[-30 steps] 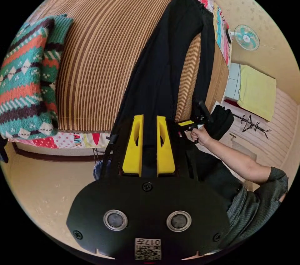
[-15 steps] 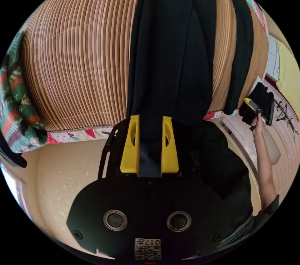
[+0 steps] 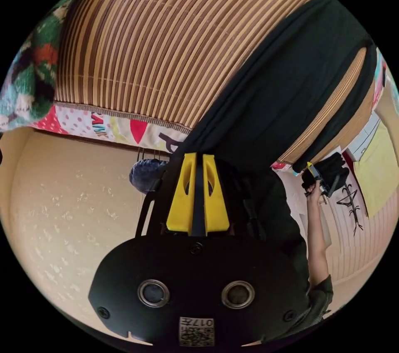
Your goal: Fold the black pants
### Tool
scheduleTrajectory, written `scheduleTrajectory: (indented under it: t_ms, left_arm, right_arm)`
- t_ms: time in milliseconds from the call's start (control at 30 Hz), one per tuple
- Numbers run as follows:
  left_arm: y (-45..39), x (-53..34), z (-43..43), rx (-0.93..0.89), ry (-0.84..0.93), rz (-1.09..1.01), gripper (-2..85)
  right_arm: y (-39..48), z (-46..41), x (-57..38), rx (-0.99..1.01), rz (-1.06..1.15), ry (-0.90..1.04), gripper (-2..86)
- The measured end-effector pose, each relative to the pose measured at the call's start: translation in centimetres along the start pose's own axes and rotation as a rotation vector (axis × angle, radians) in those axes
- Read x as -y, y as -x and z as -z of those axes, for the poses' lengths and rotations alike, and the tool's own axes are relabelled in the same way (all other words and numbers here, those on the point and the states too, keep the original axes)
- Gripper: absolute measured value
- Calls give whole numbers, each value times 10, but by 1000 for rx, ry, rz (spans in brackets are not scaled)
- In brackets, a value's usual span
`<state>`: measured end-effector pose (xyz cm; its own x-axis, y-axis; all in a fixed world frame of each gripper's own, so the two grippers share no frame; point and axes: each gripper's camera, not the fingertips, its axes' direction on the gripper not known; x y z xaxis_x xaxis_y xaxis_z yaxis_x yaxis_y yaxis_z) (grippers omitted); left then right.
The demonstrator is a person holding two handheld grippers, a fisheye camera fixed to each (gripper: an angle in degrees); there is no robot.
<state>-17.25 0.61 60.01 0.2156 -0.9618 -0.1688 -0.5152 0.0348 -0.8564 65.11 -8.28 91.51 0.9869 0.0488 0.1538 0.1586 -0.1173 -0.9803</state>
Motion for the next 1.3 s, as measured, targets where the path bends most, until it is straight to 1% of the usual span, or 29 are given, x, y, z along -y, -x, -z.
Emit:
scheduleTrajectory:
  t_ms: [33, 100, 133, 167, 200, 233, 267, 300, 367, 433, 467, 533, 567, 600, 633, 667, 700, 733, 767, 800, 833, 933, 967, 1000, 1067, 1167, 1200, 1267, 1300]
  left_arm:
    - [-4, -6, 5, -10, -24, -22, 7]
    - [-28, -30, 27, -145, -119, -156, 0]
    - [-37, -35, 31, -196, -135, -198, 1]
    - [-57, -44, 38, -313, -150, -290, 3]
    - [-80, -50, 40, -449, -139, -384, 13]
    - [-92, -53, 40, -521, -129, -426, 18]
    - [-116, -58, 39, -668, -103, -498, 31]
    - [-141, -62, 35, -766, -75, -531, 43]
    - [-181, -67, 30, -808, -21, -554, 72]
    - [-220, -73, 28, -776, 26, -593, 131]
    - [-243, -79, 31, -749, 36, -629, 177]
    - [-264, -89, 37, -685, 26, -665, 199]
    - [-273, -94, 39, -596, 18, -678, 200]
    - [-280, -97, 36, -451, 18, -687, 196]
    - [-283, -99, 34, -382, 17, -696, 191]
    - [-285, -105, 29, -286, 18, -726, 162]
    - [-282, -112, 24, -209, 3, -753, 114]
    - [-279, -115, 22, -175, -9, -763, 85]
    - [-268, -121, 19, -150, -35, -774, 28]
    - [-255, -124, 18, -170, -46, -764, 19]
    - [-248, -125, 17, -181, -50, -758, 15]
    - [-222, -130, 13, -225, -73, -743, 7]
    - [-215, -132, 10, -244, -71, -733, 5]
    - [-209, -133, 6, -267, -67, -725, 5]
    - [-202, -137, 2, -308, -68, -706, 5]
    - [-202, -144, -2, -340, -73, -718, 4]
    - [-204, -148, -2, -330, -81, -739, 4]
    - [-208, -153, -2, -294, -100, -784, 3]
    - [-207, -154, -2, -278, -107, -796, 2]
  right_arm:
    - [7, -4, -6, 37, 58, 33, 55]
    - [16, -4, -20, 63, 121, 46, 39]
    - [20, 3, -32, 151, 168, 22, 34]
    - [25, 15, -47, 304, 227, -32, 31]
    - [28, 22, -55, 400, 262, -68, 30]
    - [35, 39, -72, 573, 333, -147, 27]
    - [46, 56, -88, 703, 409, -213, 26]
    - [53, 64, -95, 744, 445, -235, 25]
    - [92, 92, -118, 833, 604, -282, 23]
    - [128, 106, -127, 843, 725, -273, 22]
    - [153, 111, -129, 835, 797, -246, 21]
    - [191, 110, -130, 809, 894, -177, 21]
    - [215, 106, -131, 787, 941, -129, 22]
    - [226, 103, -131, 775, 959, -105, 22]
    - [246, 98, -131, 747, 986, -68, 23]
    - [263, 95, -132, 699, 1002, -43, 24]
    - [269, 94, -131, 670, 1006, -36, 25]
    - [276, 96, -127, 618, 1014, -23, 26]
    - [278, 100, -120, 589, 1031, -4, 27]
    - [277, 104, -114, 584, 1040, 4, 27]
    - [269, 114, -97, 566, 1019, -8, 27]
    - [243, 149, -32, 468, 806, -122, 43]
    - [238, 162, 1, 445, 714, -162, 67]
    - [238, 166, 18, 434, 681, -165, 86]
    - [250, 177, 91, 363, 548, -143, 155]
    - [272, 182, 170, 347, 391, -210, 174]
    - [277, 180, 184, 338, 357, -216, 175]
    - [295, 168, 236, 279, 215, -220, 173]
    - [300, 165, 246, 258, 191, -218, 170]
